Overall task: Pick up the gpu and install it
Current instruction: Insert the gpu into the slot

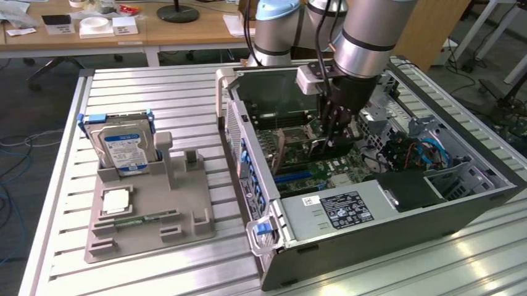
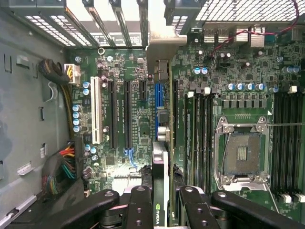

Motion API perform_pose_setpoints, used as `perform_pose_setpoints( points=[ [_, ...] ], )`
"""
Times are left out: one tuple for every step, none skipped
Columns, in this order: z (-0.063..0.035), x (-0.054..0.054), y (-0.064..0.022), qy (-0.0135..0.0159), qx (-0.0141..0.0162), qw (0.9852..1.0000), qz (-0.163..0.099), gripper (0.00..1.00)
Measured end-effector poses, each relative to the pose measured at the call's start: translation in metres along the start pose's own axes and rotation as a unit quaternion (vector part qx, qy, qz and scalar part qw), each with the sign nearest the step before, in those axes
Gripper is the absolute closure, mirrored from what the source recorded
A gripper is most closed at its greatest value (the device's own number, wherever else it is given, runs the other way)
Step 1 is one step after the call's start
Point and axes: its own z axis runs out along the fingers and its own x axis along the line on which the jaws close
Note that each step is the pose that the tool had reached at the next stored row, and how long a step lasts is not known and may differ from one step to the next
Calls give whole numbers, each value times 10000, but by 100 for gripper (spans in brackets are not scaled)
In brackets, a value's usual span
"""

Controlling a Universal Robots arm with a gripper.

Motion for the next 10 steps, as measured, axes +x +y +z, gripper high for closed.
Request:
perform_pose_setpoints(
  points=[
    [4, 0, 4, -1, 0, 10000, 0, 73],
    [11, 0, 7, -2, 1, 10000, 0, 73],
    [18, 0, 8, -1, 1, 10000, 0, 73],
    [21, 1, 9, 0, 0, 10000, -1, 73],
    [20, 1, 9, 0, 0, 10000, -1, 73],
    [20, 1, 9, 1, 0, 10000, 0, 73],
    [20, 1, 10, 0, 0, 10000, 0, 73],
    [21, 1, 10, 0, 0, 10000, 0, 73],
    [22, 2, 11, -3, 1, 10000, 0, 73],
    [23, 5, 12, -7, 2, 10000, 0, 73]
  ],
)
